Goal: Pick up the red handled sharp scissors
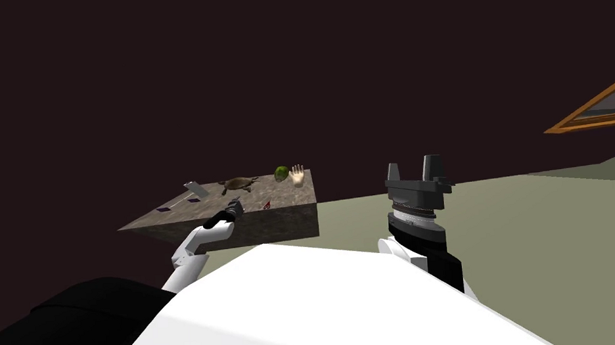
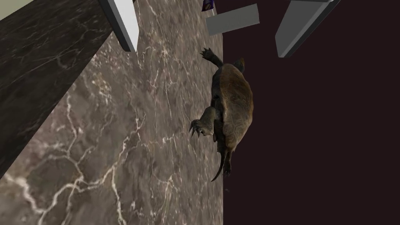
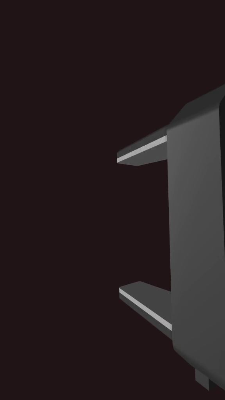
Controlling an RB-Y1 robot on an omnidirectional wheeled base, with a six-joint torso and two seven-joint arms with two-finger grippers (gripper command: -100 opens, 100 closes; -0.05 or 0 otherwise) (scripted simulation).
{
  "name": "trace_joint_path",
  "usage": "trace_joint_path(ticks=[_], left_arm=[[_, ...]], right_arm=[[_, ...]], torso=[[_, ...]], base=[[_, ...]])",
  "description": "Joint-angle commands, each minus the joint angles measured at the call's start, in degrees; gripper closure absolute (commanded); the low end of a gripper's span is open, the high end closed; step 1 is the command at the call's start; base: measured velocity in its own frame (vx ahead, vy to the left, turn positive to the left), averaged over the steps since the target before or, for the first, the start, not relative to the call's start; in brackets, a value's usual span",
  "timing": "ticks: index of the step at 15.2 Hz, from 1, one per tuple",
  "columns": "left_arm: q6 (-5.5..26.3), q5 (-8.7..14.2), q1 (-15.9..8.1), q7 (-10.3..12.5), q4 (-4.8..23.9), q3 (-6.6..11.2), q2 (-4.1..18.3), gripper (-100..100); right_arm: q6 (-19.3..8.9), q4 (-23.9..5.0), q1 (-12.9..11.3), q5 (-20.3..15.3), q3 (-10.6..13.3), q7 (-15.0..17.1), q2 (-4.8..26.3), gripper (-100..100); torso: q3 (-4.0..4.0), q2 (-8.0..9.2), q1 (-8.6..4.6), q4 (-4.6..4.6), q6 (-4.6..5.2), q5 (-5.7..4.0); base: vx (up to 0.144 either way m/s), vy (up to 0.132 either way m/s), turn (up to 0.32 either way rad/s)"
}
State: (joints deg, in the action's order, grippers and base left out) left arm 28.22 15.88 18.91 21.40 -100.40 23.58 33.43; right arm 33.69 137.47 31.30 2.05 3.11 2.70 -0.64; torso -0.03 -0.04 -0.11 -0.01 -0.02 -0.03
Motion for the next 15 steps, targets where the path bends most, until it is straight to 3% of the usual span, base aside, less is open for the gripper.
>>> trace_joint_path(ticks=[1,3,4,7,8,11,12,15], left_arm=[[2.9,1.2,-0.6,2.5,2.4,2.12,1.6,-100],[4.6,1.2,-0.6,2.5,2.4,2.12,1.6,-100],[6.1,2.2,-1.4,4.8,4.8,4.06,2.9,-100],[8.4,2.2,-1.4,4.8,4.8,4.06,2.9,-100],[10.0,3.2,-2.1,7.2,7.3,5.99,4.2,-100],[12.2,3.2,-2.1,7.2,7.3,5.99,4.2,-100],[14.2,4.2,-2.8,9.5,9.7,7.92,5.4,-100],[16.0,4.2,-2.8,9.5,9.7,7.92,5.4,-100]], right_arm=[[0.0,0.0,0.0,0.0,0.0,0.0,0.0,0],[0.0,0.0,0.0,0.0,0.0,0.0,0.0,0],[0.0,0.0,0.0,0.0,0.0,0.0,0.0,0],[0.0,0.0,0.0,0.0,0.0,0.0,0.0,0],[0.0,0.0,0.0,0.0,0.0,0.0,0.0,0],[0.0,0.0,0.0,0.0,0.0,0.0,0.0,0],[0.0,0.0,0.0,0.0,0.0,0.0,0.0,0],[0.0,0.0,0.0,0.0,0.0,0.0,0.0,0]], torso=[[0.00,0.00,0.00,0.00,0.00,0.00],[-0.02,-0.04,-0.02,0.00,0.05,0.00],[-0.02,-0.03,0.00,-0.01,0.02,0.00],[-0.02,-0.03,-0.03,-0.01,0.01,-0.01],[0.00,0.00,-0.01,0.00,0.00,0.00],[0.00,0.00,-0.03,0.00,0.02,0.00],[0.01,0.02,0.00,0.00,0.00,0.00],[-0.01,-0.02,-0.01,0.00,0.01,0.00]], base=[[0.024,-0.025,-0.148],[0.025,-0.024,-0.143],[0.023,-0.033,-0.175],[0.021,-0.026,-0.081],[0.019,-0.026,-0.145],[0.017,-0.022,-0.096],[0.017,-0.026,-0.157],[0.023,-0.018,-0.091]])
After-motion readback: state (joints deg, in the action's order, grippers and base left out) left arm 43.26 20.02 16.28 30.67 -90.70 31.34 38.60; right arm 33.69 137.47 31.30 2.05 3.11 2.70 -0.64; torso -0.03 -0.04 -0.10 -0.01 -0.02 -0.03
